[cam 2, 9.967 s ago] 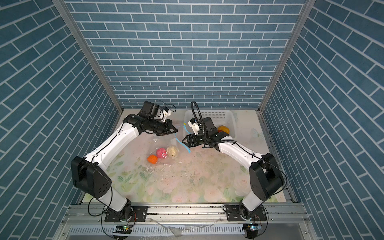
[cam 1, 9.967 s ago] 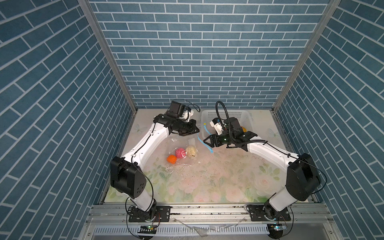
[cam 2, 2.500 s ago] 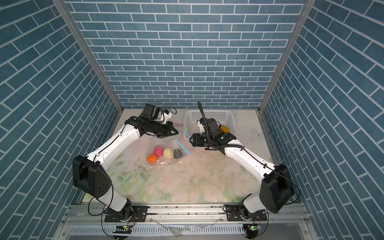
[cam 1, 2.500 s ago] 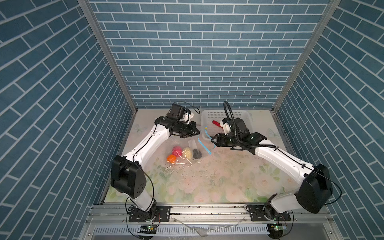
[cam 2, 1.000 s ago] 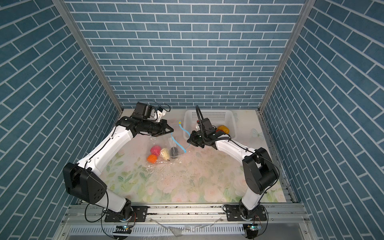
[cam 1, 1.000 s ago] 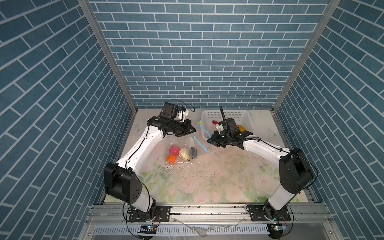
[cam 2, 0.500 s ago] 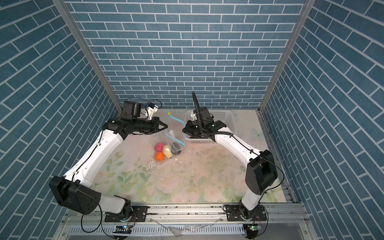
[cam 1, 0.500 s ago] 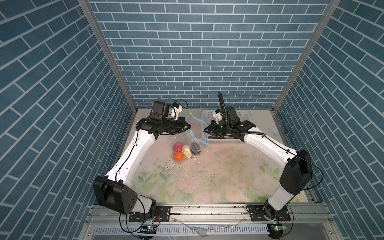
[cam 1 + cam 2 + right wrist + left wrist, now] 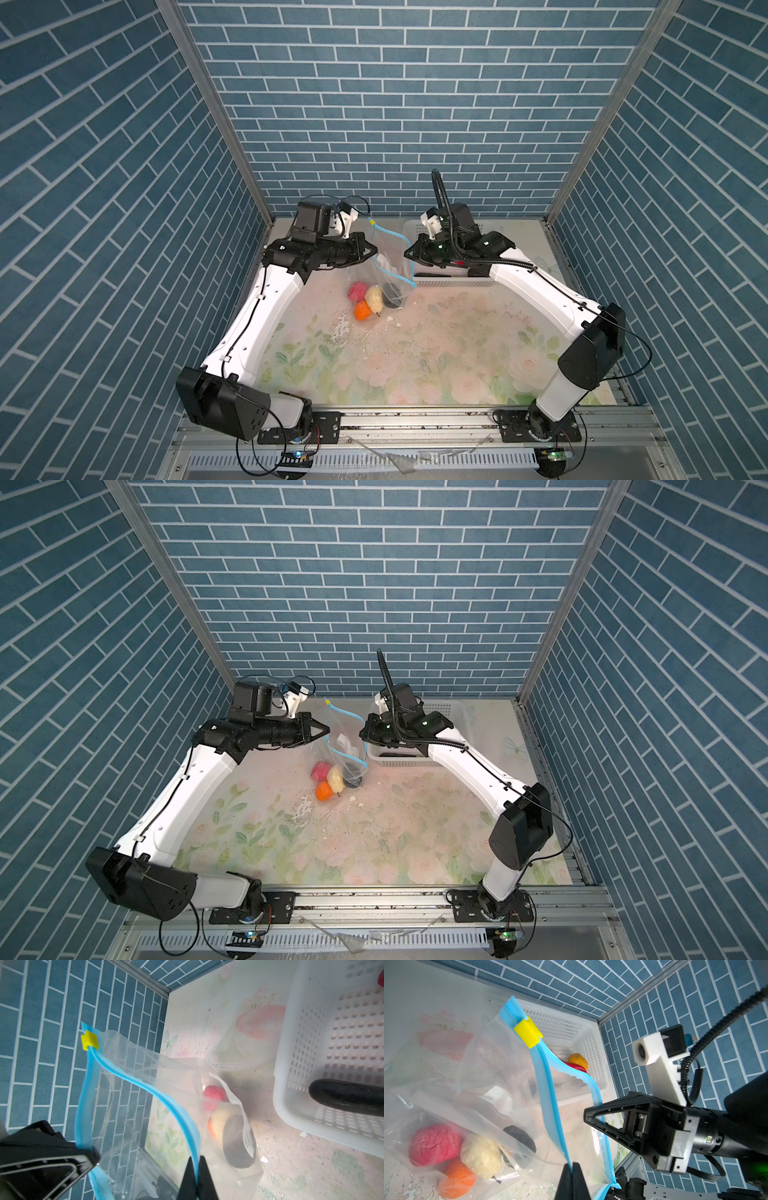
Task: Place the food in the zip-top bag and seal the zipper
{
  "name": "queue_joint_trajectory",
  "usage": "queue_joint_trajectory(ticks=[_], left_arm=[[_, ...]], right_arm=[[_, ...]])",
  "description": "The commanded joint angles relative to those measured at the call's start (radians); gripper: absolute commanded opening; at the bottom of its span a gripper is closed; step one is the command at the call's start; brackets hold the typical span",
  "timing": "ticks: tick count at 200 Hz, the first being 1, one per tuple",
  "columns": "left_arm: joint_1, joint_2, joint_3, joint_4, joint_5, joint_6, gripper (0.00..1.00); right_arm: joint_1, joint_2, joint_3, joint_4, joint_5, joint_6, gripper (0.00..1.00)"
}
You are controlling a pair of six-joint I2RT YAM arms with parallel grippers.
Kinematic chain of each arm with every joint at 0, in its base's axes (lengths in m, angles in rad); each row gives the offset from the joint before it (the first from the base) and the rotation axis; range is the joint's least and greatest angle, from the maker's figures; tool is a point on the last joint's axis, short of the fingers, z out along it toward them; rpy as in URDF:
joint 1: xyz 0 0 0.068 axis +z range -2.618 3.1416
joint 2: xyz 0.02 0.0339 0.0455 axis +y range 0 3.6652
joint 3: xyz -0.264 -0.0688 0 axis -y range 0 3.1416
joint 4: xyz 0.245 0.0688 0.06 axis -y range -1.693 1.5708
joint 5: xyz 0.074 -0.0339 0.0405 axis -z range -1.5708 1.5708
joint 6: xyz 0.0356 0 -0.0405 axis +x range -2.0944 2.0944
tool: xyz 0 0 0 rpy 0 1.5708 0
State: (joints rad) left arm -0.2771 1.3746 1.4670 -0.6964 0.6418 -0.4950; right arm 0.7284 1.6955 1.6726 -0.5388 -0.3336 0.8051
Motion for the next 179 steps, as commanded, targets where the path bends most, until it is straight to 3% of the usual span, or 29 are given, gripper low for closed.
queue_joint_trajectory(ticks=[1, 73, 179], left_arm=[[0.004, 0.0, -0.025, 0.021, 0.013, -0.019, 0.0], [0.019, -0.01, -0.007, 0.013, 0.007, -0.026, 0.0], [0.174, -0.109, 0.03, -0.083, 0.023, 0.014, 0.0]], right_arm=[[0.023, -0.019, 0.116, -0.036, 0.029, -0.045, 0.0], [0.054, 0.014, 0.202, -0.052, 0.033, -0.07, 0.0], [0.134, 0.1, 0.319, -0.038, 0.003, -0.045, 0.0]])
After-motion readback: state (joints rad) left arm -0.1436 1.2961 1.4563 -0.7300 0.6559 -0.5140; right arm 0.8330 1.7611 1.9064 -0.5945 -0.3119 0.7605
